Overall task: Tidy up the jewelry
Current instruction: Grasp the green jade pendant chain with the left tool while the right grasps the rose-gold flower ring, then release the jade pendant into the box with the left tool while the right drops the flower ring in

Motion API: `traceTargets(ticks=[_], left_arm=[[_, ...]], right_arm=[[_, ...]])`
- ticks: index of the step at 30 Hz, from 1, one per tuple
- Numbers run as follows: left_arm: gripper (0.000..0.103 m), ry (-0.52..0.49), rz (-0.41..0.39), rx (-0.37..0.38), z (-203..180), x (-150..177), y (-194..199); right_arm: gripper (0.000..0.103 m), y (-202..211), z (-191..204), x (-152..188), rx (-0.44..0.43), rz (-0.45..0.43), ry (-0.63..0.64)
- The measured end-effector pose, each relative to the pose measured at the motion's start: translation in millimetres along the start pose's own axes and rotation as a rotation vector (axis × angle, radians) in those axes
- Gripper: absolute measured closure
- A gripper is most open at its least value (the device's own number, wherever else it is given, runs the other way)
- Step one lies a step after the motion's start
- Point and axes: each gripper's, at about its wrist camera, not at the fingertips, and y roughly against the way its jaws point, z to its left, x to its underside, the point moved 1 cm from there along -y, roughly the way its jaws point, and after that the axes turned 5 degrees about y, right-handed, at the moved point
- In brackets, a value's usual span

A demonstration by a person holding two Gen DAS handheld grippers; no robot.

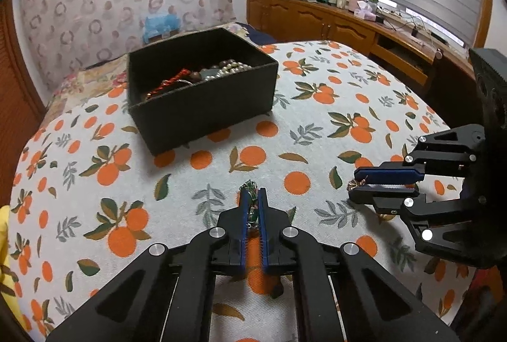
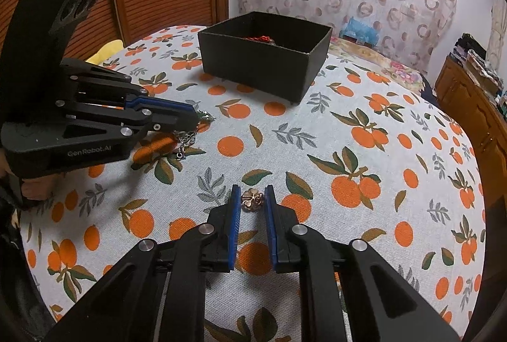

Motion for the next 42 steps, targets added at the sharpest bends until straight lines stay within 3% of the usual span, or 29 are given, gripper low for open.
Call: traceTargets(ticks=[11,23,31,42], left_arm=[[0.098,0.044,-0.093,-0.007,11,-12,32],[0.099,0.070,-0.196,-0.079,26,-41,63],[0.099,0.073,-0.232,-0.103,36,-61,73],[0.099,0.072,-0.264,-0.127,42,-83,76]], right_arm=[[0.086,8,-1,-6,-0.020,-0.035,0.000],[0.086,17,-16,-69,0.005,-0.138,0.029],[0.086,-1,-47,-122,0.040,-0.143,0.001],[0.086,-37,-74,-153,0.010,-0.145,-0.086]])
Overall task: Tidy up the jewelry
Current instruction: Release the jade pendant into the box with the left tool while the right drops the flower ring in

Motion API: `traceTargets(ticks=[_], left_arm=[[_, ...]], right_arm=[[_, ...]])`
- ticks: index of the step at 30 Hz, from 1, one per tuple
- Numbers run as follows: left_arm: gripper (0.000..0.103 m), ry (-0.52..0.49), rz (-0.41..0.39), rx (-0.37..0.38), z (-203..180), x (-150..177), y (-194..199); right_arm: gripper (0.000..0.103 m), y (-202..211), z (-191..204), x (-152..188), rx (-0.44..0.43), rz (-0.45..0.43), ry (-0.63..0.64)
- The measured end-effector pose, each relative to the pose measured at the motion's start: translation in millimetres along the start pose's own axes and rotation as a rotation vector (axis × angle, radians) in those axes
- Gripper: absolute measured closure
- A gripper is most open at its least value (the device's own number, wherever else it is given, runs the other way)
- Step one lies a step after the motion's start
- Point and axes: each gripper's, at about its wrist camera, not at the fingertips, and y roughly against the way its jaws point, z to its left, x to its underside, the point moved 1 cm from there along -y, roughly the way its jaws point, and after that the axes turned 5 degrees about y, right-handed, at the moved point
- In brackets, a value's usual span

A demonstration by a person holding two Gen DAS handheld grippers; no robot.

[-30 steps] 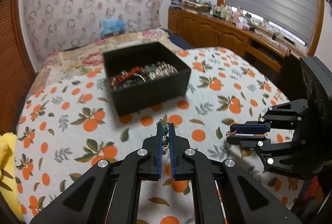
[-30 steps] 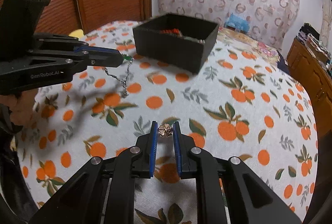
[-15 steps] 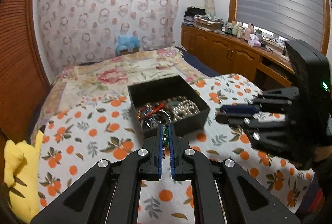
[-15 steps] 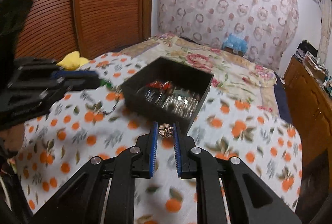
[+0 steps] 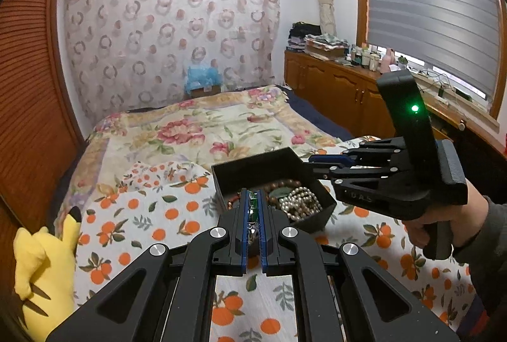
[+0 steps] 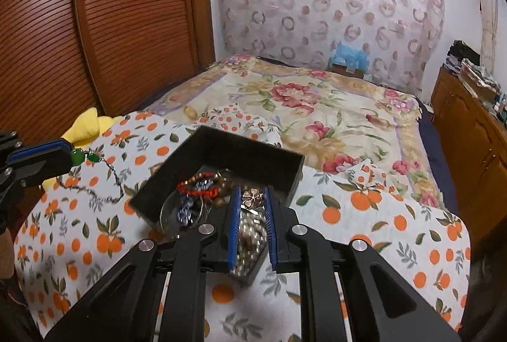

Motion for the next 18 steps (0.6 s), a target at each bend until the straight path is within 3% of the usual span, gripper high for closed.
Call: traceTargets(ticks=[8,12,18], left_arm=[[0.099,-0.004,0.002,-0.003,1,-3,-2],[0.099,-0.006,0.006,-0.006,5,-10,-7],[0.099,0.011,0.021,-0.005,15,-16,-21]], right_arm=[[0.086,-7,0,-10,-0.017,-0.004,-0.016],[0.073,-8,-1,-12,-0.028,-0.005,-0.025],[0.073,-4,-6,-8,-0.026,-0.010,-0.034]])
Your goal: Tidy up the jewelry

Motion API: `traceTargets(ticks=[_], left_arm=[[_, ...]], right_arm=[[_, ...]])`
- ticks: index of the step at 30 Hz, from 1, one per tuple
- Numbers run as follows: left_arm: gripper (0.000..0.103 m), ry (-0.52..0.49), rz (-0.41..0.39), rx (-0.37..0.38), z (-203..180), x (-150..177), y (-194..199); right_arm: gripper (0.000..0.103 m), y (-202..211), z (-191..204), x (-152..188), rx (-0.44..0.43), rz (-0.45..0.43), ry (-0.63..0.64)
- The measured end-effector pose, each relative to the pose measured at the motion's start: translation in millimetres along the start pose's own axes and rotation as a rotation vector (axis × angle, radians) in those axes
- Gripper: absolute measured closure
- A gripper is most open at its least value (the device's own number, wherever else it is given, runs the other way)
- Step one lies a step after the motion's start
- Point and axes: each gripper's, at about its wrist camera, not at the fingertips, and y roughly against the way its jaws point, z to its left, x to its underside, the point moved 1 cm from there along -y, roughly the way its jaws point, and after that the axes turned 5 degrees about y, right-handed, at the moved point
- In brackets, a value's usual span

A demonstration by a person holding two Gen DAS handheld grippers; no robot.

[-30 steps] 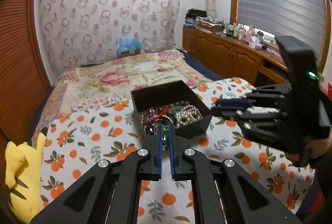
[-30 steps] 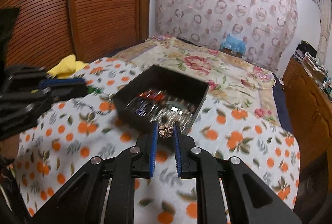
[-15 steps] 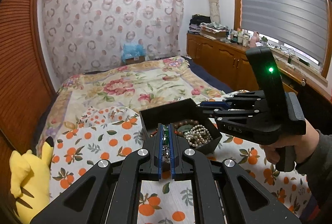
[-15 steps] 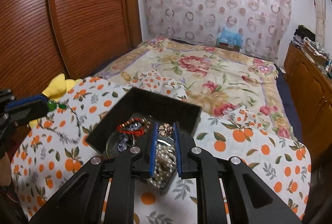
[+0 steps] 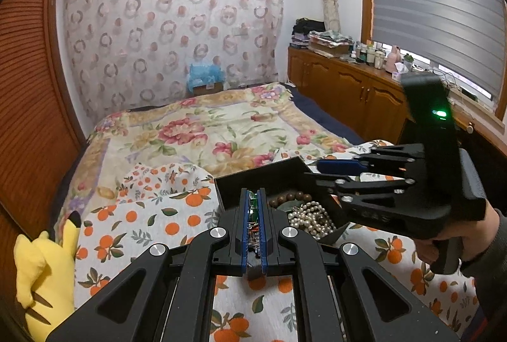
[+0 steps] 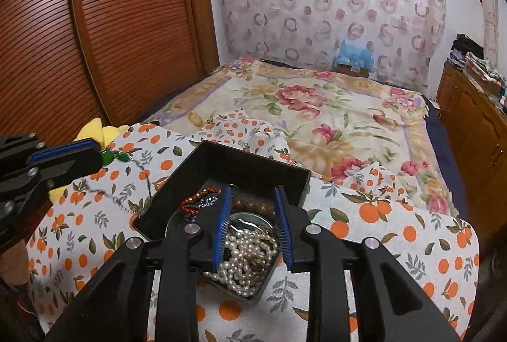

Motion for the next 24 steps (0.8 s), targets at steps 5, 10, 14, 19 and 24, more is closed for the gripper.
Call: traceTargets(ticks=[5,10,14,19,24], left_arm=[[0.099,-0.001,0.012,-0.005,-2,-4,-17],[0.099,0.008,0.011,-0.010,-7,-11,-29],[0.099,0.005,0.012,-0.023,-11,-17,-37],[0.094,0.032,0.007,-0.038,-7,-19,-42],[0.073,0.038,0.019,-0.078,-3,-11,-43]], right_arm=[[0.073,9,-5,13,0.011,0.001,-0.001],[0.073,22,-8,25,0.027,-0.009,-0.004],[0.073,36,-8,31,0.035,-0.035,-0.006],[0.073,49,-5,34,0.038,-0.061,-0.003],[0.073,54,-1,38,0.047,-0.067,-0.005]])
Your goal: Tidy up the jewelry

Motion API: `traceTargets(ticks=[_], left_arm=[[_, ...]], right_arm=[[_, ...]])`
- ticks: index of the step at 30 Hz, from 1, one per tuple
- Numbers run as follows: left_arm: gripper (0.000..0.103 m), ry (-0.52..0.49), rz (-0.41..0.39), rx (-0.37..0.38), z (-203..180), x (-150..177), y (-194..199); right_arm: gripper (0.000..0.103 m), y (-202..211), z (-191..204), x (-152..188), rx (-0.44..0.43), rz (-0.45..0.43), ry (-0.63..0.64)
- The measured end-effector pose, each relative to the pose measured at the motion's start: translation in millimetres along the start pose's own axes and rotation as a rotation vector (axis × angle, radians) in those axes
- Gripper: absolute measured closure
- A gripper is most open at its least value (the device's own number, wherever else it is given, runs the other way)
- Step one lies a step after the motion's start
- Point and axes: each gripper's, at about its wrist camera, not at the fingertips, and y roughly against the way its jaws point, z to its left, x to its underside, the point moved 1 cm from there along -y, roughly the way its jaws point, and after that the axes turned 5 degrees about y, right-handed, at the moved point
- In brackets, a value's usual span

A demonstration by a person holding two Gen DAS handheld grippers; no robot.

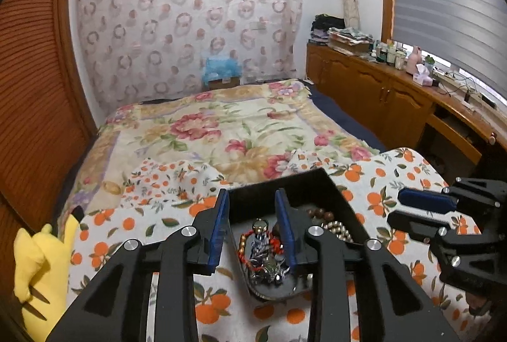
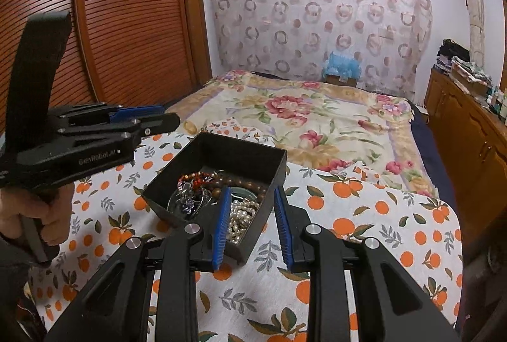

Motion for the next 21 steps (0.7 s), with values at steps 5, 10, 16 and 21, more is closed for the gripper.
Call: traceTargets(ticks=[5,10,16,21], left_arm=[[0.048,0.012,0.005,0.003,9,14,9],[0.019,0.009,-0.015,-0.020,16,20,24],[0.008,0.017,-0.050,-0.047,21,31,48],[0.008,0.015,-0.043,-0.053,20,43,62]], right_arm=[[0.073,2,6,5,0.024,-0.010,-0.015],[0.073,5,12,9,0.028,-0.022,-0.034],[0.055,17,23,13,0.041,-0.045,-0.037],[0.036,29,27,16,0.066,-0.065,-0.057]])
